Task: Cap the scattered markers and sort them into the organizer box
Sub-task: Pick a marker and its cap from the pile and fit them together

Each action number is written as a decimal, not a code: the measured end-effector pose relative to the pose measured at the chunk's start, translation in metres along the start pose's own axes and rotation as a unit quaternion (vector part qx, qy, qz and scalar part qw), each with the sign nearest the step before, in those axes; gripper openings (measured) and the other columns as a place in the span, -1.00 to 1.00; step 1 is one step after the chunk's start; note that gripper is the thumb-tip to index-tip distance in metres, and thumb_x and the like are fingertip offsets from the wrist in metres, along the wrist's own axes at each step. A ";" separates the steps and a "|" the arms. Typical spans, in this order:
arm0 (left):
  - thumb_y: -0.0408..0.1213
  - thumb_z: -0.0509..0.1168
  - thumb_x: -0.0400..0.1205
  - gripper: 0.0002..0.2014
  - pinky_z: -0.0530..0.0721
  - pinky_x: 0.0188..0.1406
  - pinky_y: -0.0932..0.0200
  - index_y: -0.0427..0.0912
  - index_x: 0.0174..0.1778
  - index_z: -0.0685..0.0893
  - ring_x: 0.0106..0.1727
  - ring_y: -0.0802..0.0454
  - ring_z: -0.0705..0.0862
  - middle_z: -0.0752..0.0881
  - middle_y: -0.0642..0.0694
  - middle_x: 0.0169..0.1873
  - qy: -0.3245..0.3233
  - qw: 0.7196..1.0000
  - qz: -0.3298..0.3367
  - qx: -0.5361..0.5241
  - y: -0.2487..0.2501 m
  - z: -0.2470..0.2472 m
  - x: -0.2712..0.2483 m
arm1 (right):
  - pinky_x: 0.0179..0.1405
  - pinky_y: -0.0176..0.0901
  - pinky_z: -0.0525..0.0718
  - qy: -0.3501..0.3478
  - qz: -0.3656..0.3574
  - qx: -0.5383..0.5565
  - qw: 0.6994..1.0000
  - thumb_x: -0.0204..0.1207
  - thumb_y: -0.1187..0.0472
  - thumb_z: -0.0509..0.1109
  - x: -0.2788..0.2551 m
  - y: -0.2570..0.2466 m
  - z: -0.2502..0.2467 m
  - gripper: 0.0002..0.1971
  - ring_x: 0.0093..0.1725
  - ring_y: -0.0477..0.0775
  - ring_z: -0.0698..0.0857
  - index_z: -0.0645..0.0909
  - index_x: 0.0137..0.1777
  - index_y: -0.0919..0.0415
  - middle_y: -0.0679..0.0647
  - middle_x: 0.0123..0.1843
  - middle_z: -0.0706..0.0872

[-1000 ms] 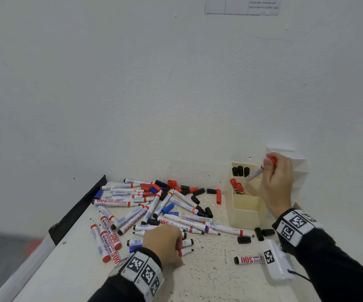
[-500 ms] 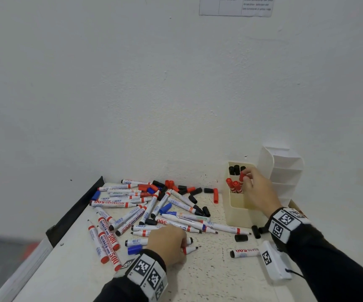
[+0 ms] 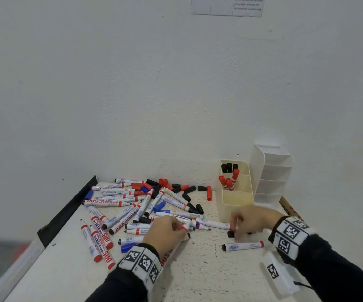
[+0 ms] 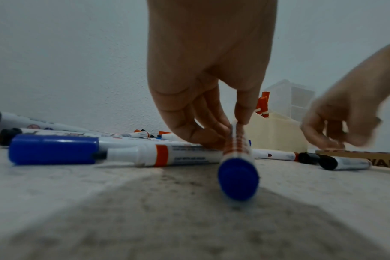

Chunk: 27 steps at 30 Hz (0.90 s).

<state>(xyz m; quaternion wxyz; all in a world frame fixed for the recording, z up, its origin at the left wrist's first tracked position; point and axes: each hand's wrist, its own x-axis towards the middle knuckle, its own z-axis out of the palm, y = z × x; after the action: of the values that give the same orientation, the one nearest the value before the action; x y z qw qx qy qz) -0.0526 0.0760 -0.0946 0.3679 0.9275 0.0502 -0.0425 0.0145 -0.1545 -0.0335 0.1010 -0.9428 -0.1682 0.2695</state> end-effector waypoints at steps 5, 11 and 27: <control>-0.15 0.31 0.62 -0.81 0.54 -0.28 0.46 -0.14 0.08 0.65 -0.08 0.17 0.65 0.69 -0.03 -0.01 0.029 0.996 -0.017 -0.084 -0.003 -0.003 0.004 | -0.36 -0.36 0.43 -0.017 0.009 -0.133 0.991 0.31 0.25 0.51 0.000 -0.003 0.031 -0.74 -0.18 -0.05 0.50 0.52 -0.10 -0.02 -0.16 -0.22 0.49; -0.17 0.30 0.62 -0.75 0.55 -0.20 0.44 -0.16 0.17 0.62 -0.13 0.24 0.60 0.63 0.05 -0.11 0.102 0.989 -0.006 -0.110 -0.002 -0.002 0.006 | -0.28 -0.43 0.38 0.124 -0.085 -0.049 0.987 0.58 0.13 0.26 0.009 -0.019 0.038 -0.85 -0.10 -0.11 0.51 0.54 0.11 0.02 -0.09 -0.04 0.53; -0.09 0.20 0.65 -0.79 0.74 -0.09 0.04 -0.04 0.15 0.47 -0.17 0.05 0.68 0.68 -0.05 -0.13 0.214 0.971 -0.029 -0.103 0.003 0.001 0.001 | 0.20 -0.18 0.55 0.247 -0.120 0.029 0.961 0.59 0.39 0.12 0.081 -0.058 0.059 -0.63 0.18 0.05 0.56 0.54 0.32 0.14 0.07 0.30 0.54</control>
<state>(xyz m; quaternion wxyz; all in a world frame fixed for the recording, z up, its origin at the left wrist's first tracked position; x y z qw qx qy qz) -0.0509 0.0738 -0.0933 0.4405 0.8705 0.1586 0.1519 0.0322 -0.0647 -0.1045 0.1988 -0.9494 -0.2422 0.0193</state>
